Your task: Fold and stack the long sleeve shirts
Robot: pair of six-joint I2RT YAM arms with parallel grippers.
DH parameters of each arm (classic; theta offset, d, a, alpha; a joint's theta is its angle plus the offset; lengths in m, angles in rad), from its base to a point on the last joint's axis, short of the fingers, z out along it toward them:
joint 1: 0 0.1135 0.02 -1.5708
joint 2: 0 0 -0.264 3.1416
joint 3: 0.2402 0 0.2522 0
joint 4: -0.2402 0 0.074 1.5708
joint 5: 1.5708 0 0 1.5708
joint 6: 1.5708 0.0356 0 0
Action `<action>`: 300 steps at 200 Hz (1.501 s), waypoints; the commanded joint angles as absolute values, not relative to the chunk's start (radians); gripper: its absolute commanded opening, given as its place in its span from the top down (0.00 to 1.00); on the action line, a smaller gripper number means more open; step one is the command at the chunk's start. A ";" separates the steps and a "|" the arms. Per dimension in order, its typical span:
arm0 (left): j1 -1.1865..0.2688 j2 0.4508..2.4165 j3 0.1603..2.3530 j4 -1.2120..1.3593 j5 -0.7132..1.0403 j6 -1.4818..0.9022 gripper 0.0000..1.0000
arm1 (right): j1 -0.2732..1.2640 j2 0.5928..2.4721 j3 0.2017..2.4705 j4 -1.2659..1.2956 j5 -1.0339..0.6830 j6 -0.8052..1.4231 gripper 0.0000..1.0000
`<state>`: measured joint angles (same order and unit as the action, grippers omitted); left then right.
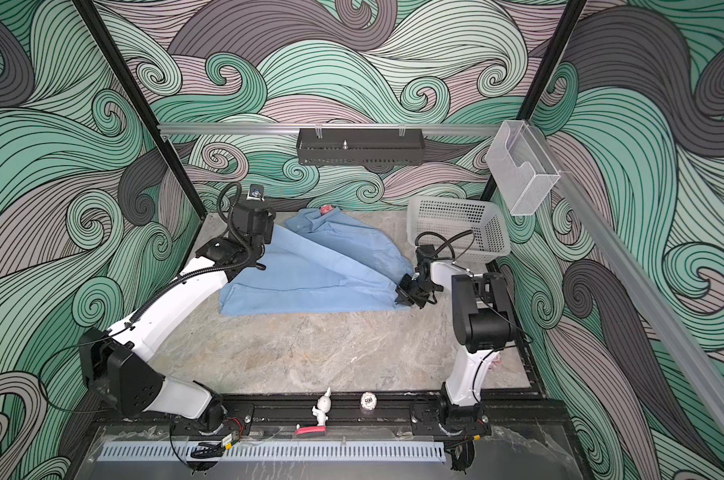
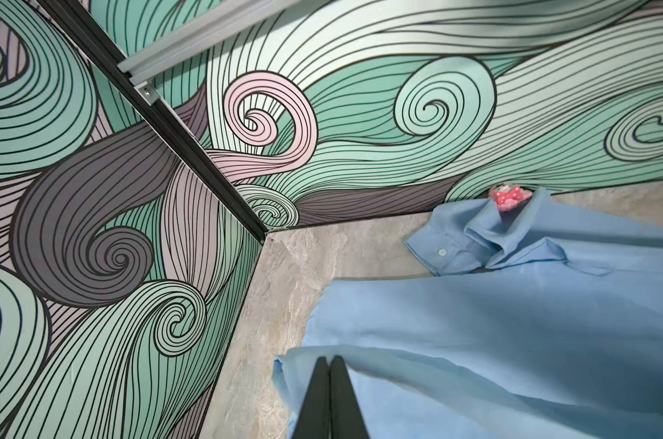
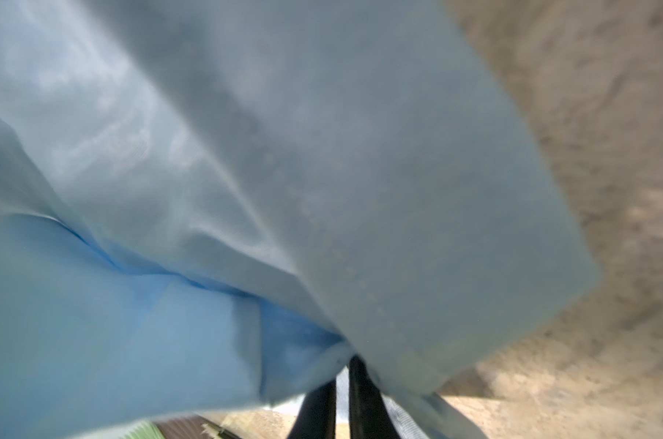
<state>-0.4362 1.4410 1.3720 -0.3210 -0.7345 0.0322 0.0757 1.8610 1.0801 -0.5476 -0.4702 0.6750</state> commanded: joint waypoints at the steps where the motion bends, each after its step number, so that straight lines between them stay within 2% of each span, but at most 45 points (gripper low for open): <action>1: -0.426 1.380 1.364 -0.267 -0.715 0.010 1.00 | 0.046 1.874 1.034 -0.533 -0.450 0.734 0.89; 29: -0.426 1.344 1.277 -0.271 -0.699 -0.039 1.00 | 0.040 1.872 1.028 -0.531 -0.453 0.748 0.89; 79: -0.426 1.272 1.053 -0.140 -0.774 -0.088 1.00 | 0.023 1.868 1.004 -0.526 -0.453 0.754 0.89; 128: -0.426 1.300 0.993 -0.141 -0.859 -0.179 1.00 | -0.002 1.867 0.971 -0.481 -0.506 0.797 0.88; 163: -0.426 1.268 0.930 -0.092 -0.834 -0.199 1.00 | -0.004 1.859 0.971 -0.488 -0.513 0.788 0.87; 186: -0.426 1.245 0.931 -0.178 -0.801 -0.264 1.00 | -0.005 1.839 0.972 -0.505 -0.513 0.774 0.86; 194: -0.426 1.236 0.934 -0.222 -0.766 -0.288 0.94 | -0.004 1.832 0.971 -0.510 -0.512 0.770 0.85; 211: -0.426 1.218 0.946 -0.336 -0.679 -0.345 0.65 | -0.003 1.812 0.968 -0.520 -0.510 0.764 0.84; 233: -0.426 1.198 0.982 -0.534 -0.596 -0.453 0.41 | 0.000 1.790 0.963 -0.534 -0.505 0.752 0.83; 274: -0.412 1.140 1.031 -0.838 -0.533 -0.652 0.22 | 0.002 1.768 0.953 -0.542 -0.504 0.736 0.82; 300: -0.286 1.161 1.027 -0.908 -0.297 -0.792 0.20 | 0.003 1.773 0.947 -0.536 -0.508 0.732 0.82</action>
